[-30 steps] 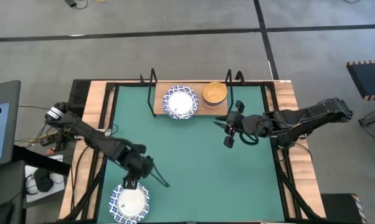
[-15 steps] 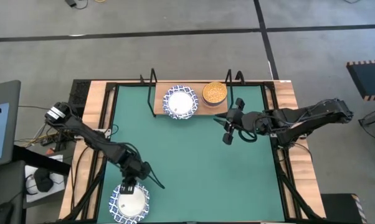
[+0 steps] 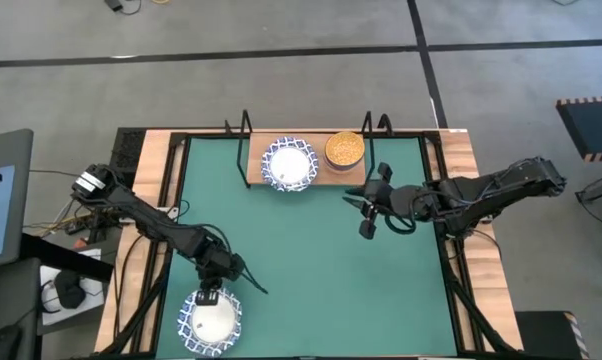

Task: Place and stack bowls onto a shelf
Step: Stack the white patterned bowl on top of the white patterned bowl on the shelf

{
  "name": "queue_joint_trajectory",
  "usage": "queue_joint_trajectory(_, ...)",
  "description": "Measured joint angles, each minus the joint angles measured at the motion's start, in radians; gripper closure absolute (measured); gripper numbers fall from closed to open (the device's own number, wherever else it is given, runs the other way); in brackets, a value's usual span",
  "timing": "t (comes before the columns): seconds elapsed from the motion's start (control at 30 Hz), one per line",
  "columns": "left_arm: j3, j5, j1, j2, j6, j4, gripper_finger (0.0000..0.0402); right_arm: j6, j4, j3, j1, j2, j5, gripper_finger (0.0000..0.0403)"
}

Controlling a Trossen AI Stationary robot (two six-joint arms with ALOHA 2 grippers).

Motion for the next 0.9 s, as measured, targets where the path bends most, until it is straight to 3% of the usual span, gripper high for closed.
queue_joint_trajectory(0.13,0.05,-0.107,0.036,0.0,0.038,-0.066,0.0399,0.06,0.058,-0.032,-0.002,0.033,-0.002,0.03)
queue_joint_trajectory(0.33,0.213,-0.471,0.098,0.0,0.088,-0.13,0.04,0.217,0.046,-0.034,-0.042,0.135,-0.224,0.03)
queue_joint_trajectory(0.53,0.336,-0.748,0.139,0.0,0.066,-0.055,0.0401,0.231,0.117,-0.034,-0.032,0.25,-0.335,0.0296)
queue_joint_trajectory(0.67,0.376,-0.841,0.151,0.0,0.085,-0.032,0.0401,0.203,0.162,-0.033,-0.018,0.312,-0.345,0.0256)
queue_joint_trajectory(0.9,0.387,-0.9,0.192,0.0,0.091,-0.021,0.0401,0.11,0.275,-0.032,-0.03,0.346,-0.341,0.0152)
